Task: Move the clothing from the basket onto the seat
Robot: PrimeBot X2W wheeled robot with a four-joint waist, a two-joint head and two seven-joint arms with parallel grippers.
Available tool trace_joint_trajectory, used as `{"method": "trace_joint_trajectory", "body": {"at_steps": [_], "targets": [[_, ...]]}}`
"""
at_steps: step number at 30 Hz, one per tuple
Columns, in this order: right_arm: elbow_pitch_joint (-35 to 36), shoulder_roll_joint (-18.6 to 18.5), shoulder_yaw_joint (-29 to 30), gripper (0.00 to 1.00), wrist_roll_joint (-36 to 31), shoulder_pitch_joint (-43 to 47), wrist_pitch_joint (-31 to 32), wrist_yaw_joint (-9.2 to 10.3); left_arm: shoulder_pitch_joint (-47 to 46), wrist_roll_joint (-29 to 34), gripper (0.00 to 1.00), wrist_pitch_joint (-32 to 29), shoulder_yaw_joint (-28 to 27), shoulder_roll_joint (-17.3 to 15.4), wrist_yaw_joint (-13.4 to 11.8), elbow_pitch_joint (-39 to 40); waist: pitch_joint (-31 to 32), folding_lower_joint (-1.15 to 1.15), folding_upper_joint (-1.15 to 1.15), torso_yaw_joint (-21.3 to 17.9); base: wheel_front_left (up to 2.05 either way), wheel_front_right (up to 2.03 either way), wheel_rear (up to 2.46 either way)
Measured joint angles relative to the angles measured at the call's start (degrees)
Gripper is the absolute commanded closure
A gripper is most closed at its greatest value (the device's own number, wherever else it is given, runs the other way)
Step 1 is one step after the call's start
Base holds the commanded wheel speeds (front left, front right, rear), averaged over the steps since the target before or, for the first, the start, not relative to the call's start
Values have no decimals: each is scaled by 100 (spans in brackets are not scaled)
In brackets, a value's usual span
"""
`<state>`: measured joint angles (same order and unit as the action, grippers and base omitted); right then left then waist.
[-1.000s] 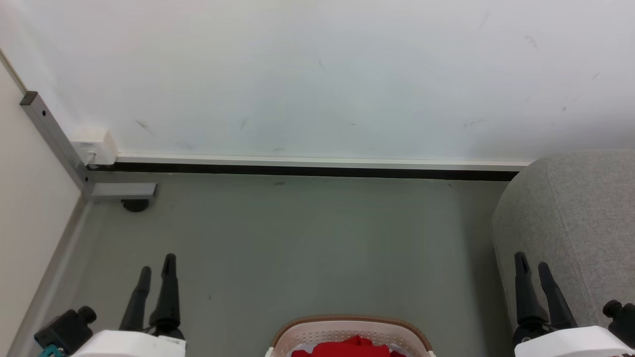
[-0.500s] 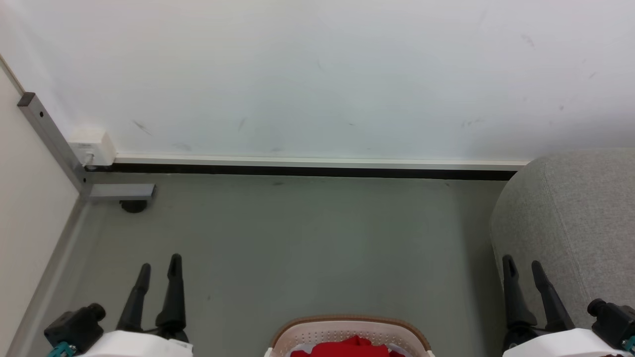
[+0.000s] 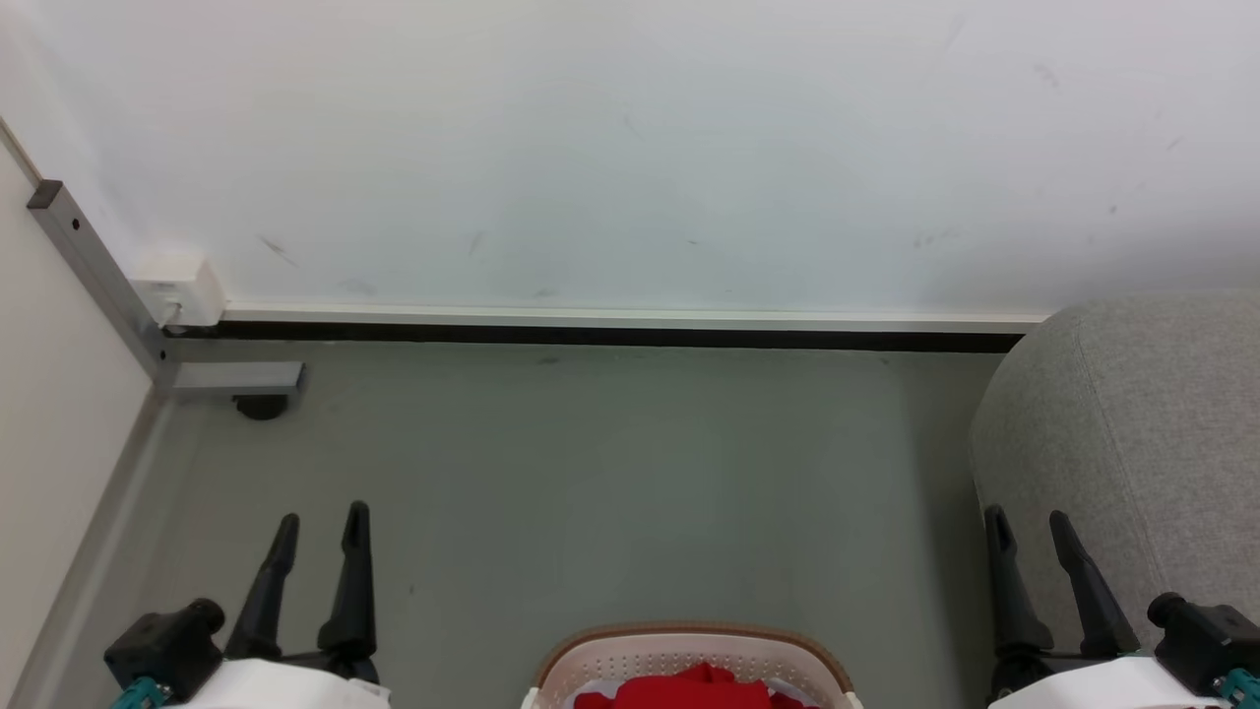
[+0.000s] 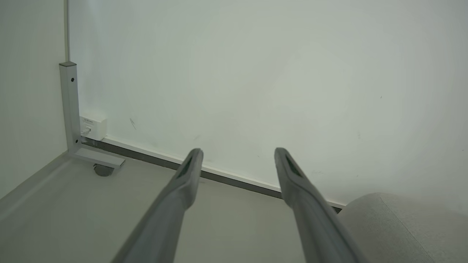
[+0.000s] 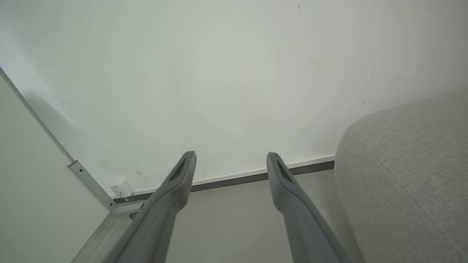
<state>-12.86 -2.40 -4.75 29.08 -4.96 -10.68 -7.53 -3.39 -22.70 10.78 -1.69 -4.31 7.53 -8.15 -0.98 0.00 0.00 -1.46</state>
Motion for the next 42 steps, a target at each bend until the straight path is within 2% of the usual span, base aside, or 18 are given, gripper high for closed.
{"method": "trace_joint_trajectory", "body": {"at_steps": [28, 42], "targets": [[-247, -20, -110, 0, -1099, -56, -324, 0, 25, 1063, 0, 324, 174, -96, 0, 74, -34, 0, 0, -45, 0, 0, 0], [-354, -26, -129, 0, -1279, -79, -435, 0, 27, 1256, 0, 434, 243, -121, 0, -40, -23, 0, 0, -52, 0, 0, 0]]}}
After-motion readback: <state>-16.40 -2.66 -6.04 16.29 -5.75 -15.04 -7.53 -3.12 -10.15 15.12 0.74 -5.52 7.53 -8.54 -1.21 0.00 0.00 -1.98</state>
